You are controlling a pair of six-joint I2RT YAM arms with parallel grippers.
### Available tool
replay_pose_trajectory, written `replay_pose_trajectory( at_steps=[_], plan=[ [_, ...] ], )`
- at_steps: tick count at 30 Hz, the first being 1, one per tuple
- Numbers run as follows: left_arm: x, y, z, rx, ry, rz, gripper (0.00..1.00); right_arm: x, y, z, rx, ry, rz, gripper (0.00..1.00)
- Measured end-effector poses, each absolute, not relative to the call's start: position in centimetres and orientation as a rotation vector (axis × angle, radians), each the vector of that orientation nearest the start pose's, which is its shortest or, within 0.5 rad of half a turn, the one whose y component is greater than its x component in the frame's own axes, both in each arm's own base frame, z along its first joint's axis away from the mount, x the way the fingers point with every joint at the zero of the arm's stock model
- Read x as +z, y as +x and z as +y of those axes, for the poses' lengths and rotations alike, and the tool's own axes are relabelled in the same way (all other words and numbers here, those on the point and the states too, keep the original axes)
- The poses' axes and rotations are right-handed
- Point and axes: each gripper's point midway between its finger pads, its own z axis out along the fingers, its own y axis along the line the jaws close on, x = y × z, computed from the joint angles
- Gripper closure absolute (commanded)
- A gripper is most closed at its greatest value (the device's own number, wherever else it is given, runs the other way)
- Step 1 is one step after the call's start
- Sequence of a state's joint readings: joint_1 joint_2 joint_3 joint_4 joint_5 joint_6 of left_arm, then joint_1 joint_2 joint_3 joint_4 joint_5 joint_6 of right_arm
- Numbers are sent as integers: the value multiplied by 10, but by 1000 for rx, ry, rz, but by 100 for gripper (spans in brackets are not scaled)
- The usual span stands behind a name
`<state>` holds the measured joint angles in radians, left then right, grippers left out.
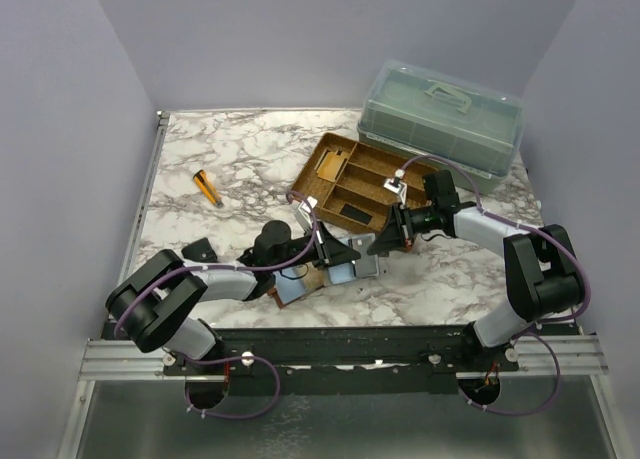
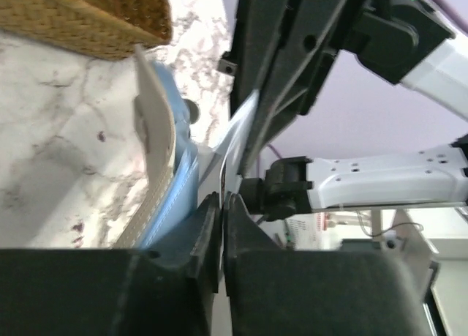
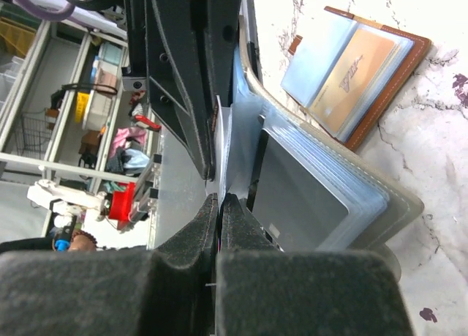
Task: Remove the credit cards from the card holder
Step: Remove the credit card from the card holder, then place the credit card in the storage box.
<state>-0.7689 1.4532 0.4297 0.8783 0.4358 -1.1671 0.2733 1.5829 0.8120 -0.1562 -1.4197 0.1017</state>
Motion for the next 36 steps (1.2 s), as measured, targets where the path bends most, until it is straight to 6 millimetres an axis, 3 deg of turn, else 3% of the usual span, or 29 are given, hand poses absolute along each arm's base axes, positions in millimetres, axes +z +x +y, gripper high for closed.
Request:
replay_pose_trajectory(
  at_steps=[5, 14, 23, 26, 31, 36],
  plan=[
    [160, 195, -343, -1750, 15, 2024, 100, 149, 209, 238, 1912, -767, 2044, 100],
    [160, 192, -315, -1746, 1, 1977, 100, 149, 211, 236, 1910, -757, 2045, 100],
    [160, 198, -306, -1745, -7, 1968, 100, 143, 215, 235, 1859, -762, 2053, 100],
    [169, 207, -291, -1739, -69, 1926, 100, 134, 217, 233, 1785, -781, 2078, 100],
    [205, 229, -264, -1713, -147, 1808, 100, 121, 224, 229, 1621, -865, 2108, 100],
    [213, 257, -252, -1659, -250, 1826, 100, 109, 216, 230, 1503, -995, 2119, 100]
  ],
)
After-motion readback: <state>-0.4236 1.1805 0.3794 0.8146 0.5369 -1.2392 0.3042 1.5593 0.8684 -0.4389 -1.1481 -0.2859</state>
